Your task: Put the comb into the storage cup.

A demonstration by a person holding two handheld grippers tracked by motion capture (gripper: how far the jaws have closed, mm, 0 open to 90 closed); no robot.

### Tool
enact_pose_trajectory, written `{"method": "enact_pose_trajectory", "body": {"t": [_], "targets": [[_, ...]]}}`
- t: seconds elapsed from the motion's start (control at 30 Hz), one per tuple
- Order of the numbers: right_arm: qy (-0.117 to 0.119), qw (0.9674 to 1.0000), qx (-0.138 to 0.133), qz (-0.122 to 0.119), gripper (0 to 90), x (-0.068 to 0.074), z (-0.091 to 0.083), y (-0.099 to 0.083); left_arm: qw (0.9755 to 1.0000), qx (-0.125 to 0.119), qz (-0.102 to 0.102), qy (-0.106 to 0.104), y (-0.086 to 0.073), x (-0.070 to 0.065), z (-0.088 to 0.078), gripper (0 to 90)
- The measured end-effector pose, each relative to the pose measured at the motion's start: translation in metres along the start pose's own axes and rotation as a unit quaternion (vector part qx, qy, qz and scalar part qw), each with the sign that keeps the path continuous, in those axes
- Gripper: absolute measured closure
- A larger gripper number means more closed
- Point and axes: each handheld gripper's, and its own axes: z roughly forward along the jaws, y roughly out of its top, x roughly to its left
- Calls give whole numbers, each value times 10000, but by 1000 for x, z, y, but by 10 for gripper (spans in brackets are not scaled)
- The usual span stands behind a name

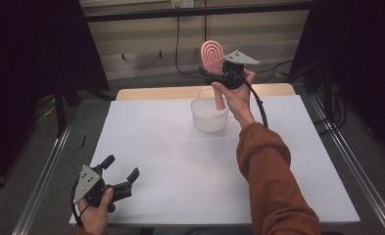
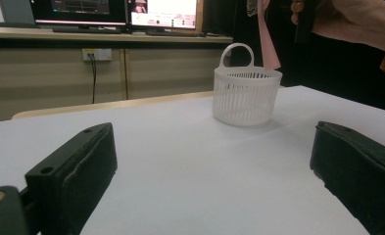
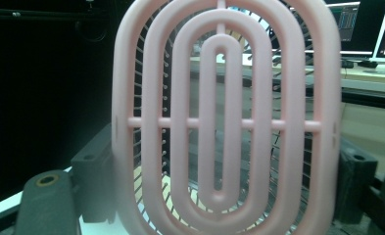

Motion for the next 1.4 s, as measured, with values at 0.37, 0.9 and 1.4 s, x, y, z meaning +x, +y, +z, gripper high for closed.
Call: {"method": "enact_pose_trajectory", "body": {"t": [0.37, 0.9, 1.4], "targets": [[80, 9999, 131, 16, 190, -1, 7, -19, 10000, 5, -4, -10, 0, 0, 0, 35], [64, 9996, 273, 34, 190, -7, 3, -39, 10000, -19, -26, 2, 0, -1, 1, 35], [114, 9992, 382, -29, 189, -8, 2, -53, 10000, -18, -23, -3, 0, -1, 1, 35]]}}
